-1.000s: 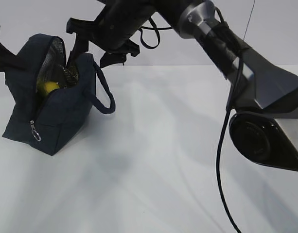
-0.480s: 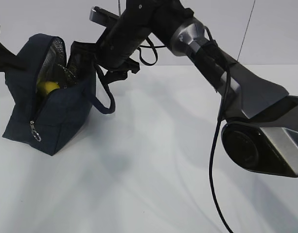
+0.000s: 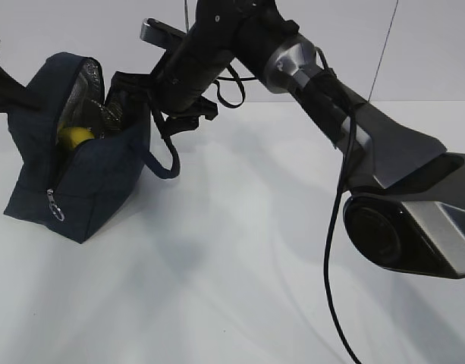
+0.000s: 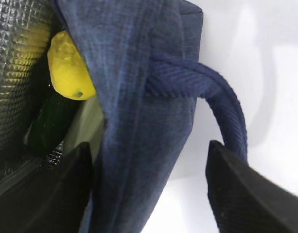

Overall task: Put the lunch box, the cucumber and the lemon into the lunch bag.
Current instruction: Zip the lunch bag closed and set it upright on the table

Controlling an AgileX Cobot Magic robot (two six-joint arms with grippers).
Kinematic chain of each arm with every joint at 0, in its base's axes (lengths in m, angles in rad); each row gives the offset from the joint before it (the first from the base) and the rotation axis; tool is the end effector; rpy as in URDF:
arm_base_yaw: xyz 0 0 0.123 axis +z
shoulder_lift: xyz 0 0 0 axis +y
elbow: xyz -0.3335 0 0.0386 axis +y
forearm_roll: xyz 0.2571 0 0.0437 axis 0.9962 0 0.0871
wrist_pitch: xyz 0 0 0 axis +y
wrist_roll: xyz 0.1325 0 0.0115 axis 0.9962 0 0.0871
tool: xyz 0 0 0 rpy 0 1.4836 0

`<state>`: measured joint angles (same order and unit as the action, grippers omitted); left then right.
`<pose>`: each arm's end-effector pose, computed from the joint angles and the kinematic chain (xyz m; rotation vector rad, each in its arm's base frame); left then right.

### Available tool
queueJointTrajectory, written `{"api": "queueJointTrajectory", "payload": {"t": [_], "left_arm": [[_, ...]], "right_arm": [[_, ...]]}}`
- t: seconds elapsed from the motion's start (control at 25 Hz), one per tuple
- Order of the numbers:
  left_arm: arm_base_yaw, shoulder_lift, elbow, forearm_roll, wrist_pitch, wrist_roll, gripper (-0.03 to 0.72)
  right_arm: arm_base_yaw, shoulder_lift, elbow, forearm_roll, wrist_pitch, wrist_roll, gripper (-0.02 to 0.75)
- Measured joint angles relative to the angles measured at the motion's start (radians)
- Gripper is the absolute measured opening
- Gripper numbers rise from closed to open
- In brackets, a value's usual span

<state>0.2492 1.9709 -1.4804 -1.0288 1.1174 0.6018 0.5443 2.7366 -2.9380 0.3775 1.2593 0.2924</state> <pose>0.4537 0.0097 0.2530 -0.1354 2.4892 -1.1116 0.5211 0.3700 0.2119 -0.3255 2.6184 0.8137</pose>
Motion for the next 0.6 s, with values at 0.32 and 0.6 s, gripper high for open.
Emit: {"api": "queueJointTrajectory", "payload": {"t": [0.32,0.6], "left_arm": [[0.000,0.000,0.000,0.000,0.004,-0.002,-0.001],[0.000,0.000,0.000,0.000,0.013,-0.002,-0.001]], "right_arm": [[0.000,0.000,0.000,0.026,0.000,0.000,0.279],[0.000,0.000,0.000,0.030,0.000,0.000,0.079]]}}
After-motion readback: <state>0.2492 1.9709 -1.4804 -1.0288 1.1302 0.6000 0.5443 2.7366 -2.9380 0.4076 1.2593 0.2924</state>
